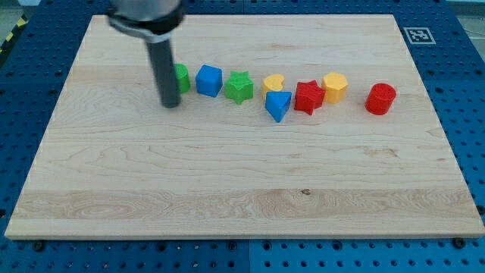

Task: Push the blue triangle to the right of the yellow heart

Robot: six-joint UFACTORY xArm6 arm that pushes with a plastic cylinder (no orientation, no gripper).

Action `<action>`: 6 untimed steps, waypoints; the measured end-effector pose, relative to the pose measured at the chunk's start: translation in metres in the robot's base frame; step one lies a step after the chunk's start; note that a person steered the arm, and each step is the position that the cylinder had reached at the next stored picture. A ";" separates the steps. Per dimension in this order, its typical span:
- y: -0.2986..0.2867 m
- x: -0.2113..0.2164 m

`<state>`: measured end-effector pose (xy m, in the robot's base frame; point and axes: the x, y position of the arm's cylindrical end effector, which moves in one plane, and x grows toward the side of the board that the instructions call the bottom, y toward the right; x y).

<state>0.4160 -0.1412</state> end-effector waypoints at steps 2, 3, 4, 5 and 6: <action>-0.050 -0.030; -0.023 0.029; 0.020 0.045; 0.072 0.032; 0.124 0.028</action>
